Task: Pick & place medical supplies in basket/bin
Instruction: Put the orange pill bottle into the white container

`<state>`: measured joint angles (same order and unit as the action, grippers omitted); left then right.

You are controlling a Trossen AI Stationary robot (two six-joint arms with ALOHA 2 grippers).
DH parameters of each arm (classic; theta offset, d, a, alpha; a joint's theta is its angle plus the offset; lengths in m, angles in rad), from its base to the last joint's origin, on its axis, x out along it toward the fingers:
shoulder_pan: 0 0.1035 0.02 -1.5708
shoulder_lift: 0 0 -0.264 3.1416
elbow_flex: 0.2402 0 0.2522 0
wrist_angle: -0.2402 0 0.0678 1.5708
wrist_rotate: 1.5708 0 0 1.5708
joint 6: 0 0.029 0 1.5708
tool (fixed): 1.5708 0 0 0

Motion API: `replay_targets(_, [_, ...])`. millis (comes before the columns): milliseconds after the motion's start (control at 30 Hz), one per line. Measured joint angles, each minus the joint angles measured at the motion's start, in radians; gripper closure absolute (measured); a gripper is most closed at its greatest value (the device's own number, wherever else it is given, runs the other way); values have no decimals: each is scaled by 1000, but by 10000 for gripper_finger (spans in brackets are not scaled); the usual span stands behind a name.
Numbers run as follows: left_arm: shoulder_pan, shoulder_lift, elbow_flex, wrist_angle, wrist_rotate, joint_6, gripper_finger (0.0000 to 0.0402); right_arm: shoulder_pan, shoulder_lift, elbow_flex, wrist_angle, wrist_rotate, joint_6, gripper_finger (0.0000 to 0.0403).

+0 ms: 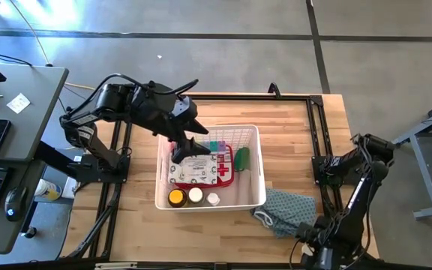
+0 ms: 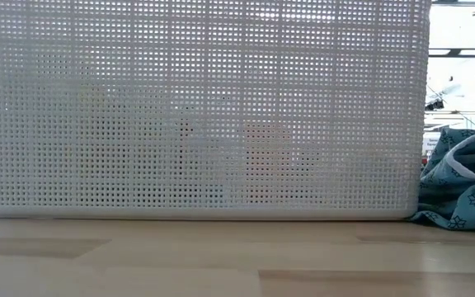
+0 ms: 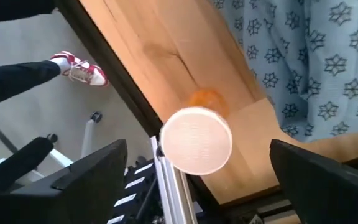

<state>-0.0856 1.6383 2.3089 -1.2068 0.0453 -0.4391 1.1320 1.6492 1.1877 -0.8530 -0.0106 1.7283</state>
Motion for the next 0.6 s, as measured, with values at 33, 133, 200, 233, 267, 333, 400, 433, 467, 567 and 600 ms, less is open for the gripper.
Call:
replay_targets(33, [0, 0, 0, 0, 0, 6, 16, 0, 8, 0, 3, -4, 0, 20])
replay_targets(133, [0, 0, 0, -5, 0, 16, 16, -8, 32, 0, -3, -25, 3, 21])
replay_targets(200, [0, 0, 0, -17, 0, 16, 16, -13, 47, 0, -4, -27, 3, 21])
replay_targets(233, [0, 0, 0, -28, 0, 18, 16, -16, 53, 0, -2, -26, 5, 20])
replay_targets(267, [0, 0, 0, -41, 0, 24, 16, -20, 60, 0, -2, -27, 10, 20])
replay_targets(333, [0, 0, 0, -55, 0, 28, 16, -27, 75, 0, -2, -33, 23, 21])
replay_targets(400, [0, 0, 0, -65, 0, 31, 16, -33, 94, 0, 2, -45, 25, 23])
replay_targets(433, [0, 0, 0, -68, 0, 31, 16, -35, 104, 0, 5, -57, 26, 24])
replay_targets(467, [0, 0, 0, -74, 0, 31, 16, -36, 115, 0, 6, -70, 26, 25])
replay_targets(567, [0, 0, 0, -89, 0, 26, 16, -39, 140, 0, 7, -106, 28, 28])
replay_targets(600, [0, 0, 0, -97, 0, 24, 16, -39, 146, 0, 8, -112, 40, 29])
